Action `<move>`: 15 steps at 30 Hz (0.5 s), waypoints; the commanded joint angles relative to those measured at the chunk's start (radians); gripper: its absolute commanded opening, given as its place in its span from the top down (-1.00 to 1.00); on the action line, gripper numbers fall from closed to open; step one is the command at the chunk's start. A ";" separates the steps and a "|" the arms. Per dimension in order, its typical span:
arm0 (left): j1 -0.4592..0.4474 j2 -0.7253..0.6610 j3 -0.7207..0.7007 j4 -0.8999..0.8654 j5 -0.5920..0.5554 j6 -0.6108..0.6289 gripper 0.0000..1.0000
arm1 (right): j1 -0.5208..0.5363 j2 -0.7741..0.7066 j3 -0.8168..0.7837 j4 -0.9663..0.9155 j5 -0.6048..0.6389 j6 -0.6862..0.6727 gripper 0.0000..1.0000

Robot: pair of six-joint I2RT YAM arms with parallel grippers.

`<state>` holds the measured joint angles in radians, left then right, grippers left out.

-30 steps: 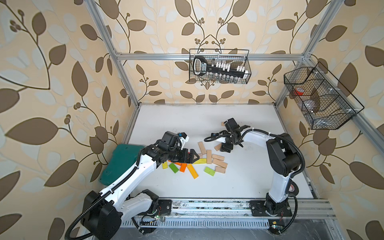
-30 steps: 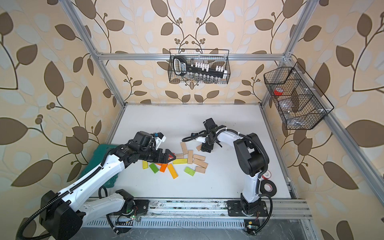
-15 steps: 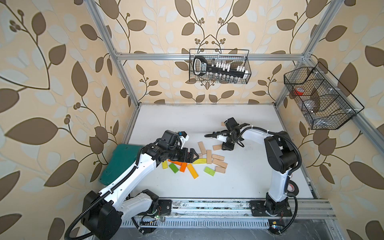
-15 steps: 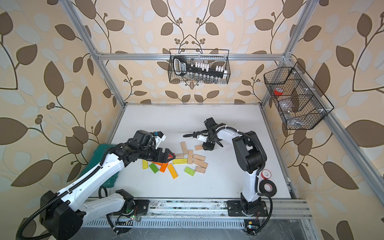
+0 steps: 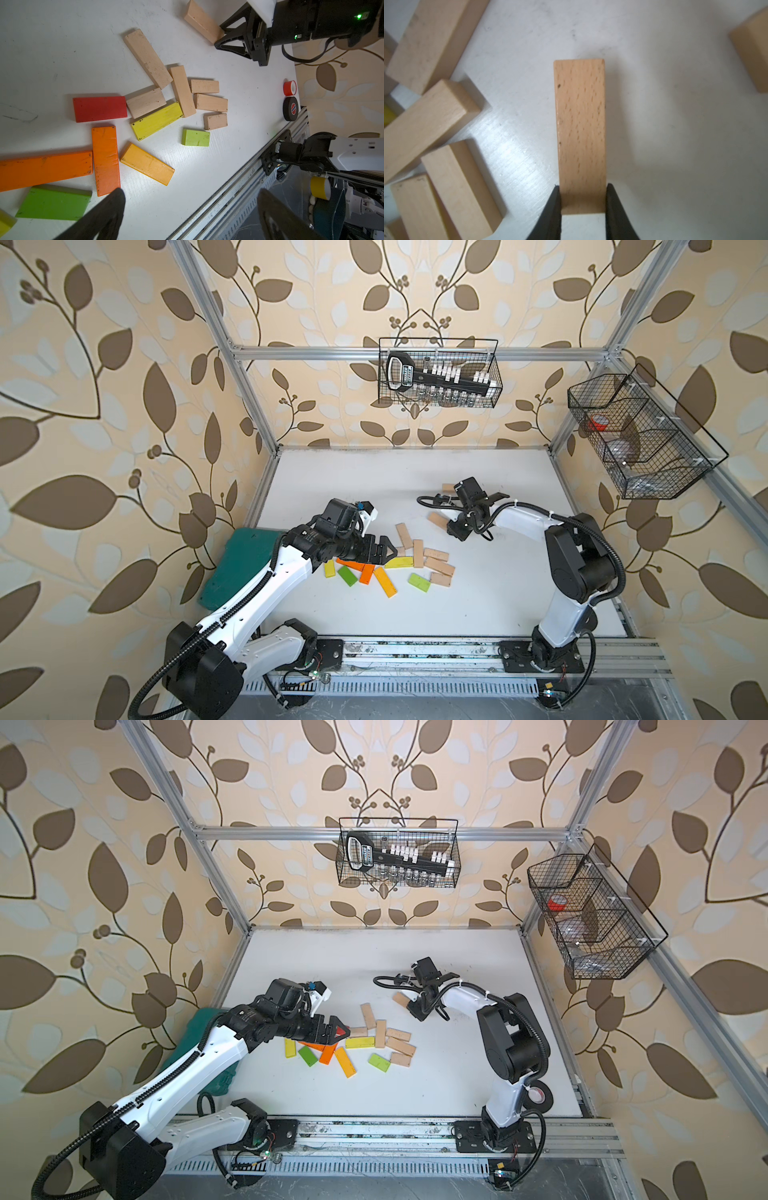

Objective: Assemble a giraffe with building blocks
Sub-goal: Pick up the building block from the center of the board, then assemble the building block at the center of the board.

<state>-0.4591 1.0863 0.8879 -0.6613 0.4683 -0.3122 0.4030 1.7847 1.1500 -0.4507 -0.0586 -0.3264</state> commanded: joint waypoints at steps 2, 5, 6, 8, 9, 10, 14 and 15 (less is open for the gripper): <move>-0.006 0.002 0.033 0.011 0.006 0.037 -0.98 | -0.031 -0.096 -0.033 0.089 0.105 0.332 0.45; -0.006 0.029 0.043 0.039 0.016 0.036 -0.98 | -0.059 -0.152 -0.062 0.096 0.117 0.489 0.44; -0.006 0.040 0.044 0.057 0.022 0.032 -0.98 | -0.067 -0.166 -0.071 0.094 0.125 0.531 0.45; -0.008 0.064 0.049 0.094 0.034 0.020 -0.98 | -0.083 -0.185 -0.086 0.096 0.143 0.599 0.42; -0.012 0.079 0.055 0.115 0.038 0.013 -0.98 | -0.097 -0.186 -0.091 0.095 0.152 0.633 0.42; -0.018 0.095 0.062 0.135 0.038 0.007 -0.98 | -0.111 -0.183 -0.097 0.098 0.151 0.660 0.42; -0.045 0.159 0.099 0.193 0.036 -0.007 -0.98 | -0.160 -0.117 -0.092 0.099 0.139 0.735 0.42; -0.048 0.178 0.111 0.197 0.038 -0.011 -0.98 | -0.169 -0.094 -0.088 0.105 0.129 0.747 0.42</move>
<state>-0.4942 1.2407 0.9409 -0.5404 0.4789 -0.3168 0.2558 1.6394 1.0695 -0.3534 0.0635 0.3077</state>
